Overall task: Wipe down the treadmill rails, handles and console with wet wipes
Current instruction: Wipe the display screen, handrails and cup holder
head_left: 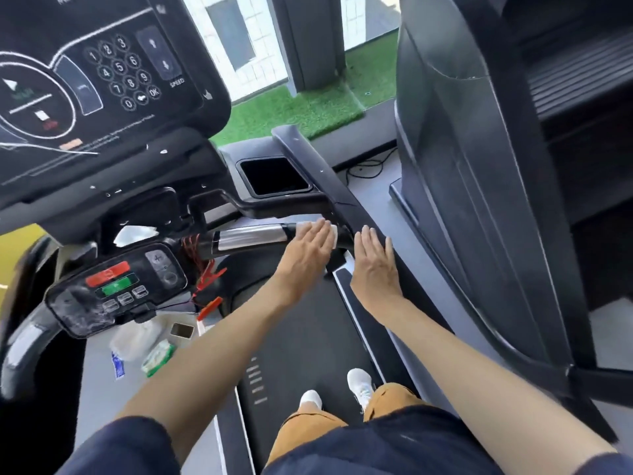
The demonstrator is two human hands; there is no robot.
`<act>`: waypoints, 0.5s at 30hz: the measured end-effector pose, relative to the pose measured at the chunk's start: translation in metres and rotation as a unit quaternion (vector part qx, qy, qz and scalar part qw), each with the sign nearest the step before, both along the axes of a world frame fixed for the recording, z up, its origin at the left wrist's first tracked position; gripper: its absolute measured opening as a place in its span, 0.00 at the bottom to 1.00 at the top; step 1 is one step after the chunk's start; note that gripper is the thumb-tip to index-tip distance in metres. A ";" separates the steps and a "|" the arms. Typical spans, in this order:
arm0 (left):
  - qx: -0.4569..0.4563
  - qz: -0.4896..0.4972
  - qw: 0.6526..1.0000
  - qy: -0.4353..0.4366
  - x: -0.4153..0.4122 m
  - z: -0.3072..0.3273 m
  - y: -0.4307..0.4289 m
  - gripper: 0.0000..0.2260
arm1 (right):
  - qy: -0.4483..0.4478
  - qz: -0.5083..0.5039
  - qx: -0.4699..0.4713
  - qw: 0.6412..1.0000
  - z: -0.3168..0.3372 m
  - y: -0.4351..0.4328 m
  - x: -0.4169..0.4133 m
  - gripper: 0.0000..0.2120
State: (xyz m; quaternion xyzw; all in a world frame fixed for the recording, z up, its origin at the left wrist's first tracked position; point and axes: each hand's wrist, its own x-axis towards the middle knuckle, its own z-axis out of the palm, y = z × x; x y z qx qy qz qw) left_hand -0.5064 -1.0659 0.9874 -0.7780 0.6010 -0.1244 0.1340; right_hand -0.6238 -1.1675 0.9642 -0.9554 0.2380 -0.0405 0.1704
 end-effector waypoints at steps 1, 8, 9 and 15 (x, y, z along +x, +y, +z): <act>0.018 -0.020 1.000 0.003 -0.006 -0.003 -0.011 0.19 | -0.001 0.004 0.000 1.000 0.000 -0.002 -0.001 0.31; -0.013 -0.119 0.993 -0.022 0.020 0.010 0.018 0.18 | -0.012 0.007 -0.006 1.000 -0.006 -0.005 0.004 0.32; -0.025 -0.122 0.992 -0.025 0.023 0.012 0.023 0.19 | -0.013 0.000 0.003 1.000 -0.007 -0.004 0.006 0.33; 0.038 -0.064 0.997 -0.003 -0.001 -0.011 -0.014 0.25 | -0.014 0.016 0.001 1.000 -0.003 -0.007 0.001 0.31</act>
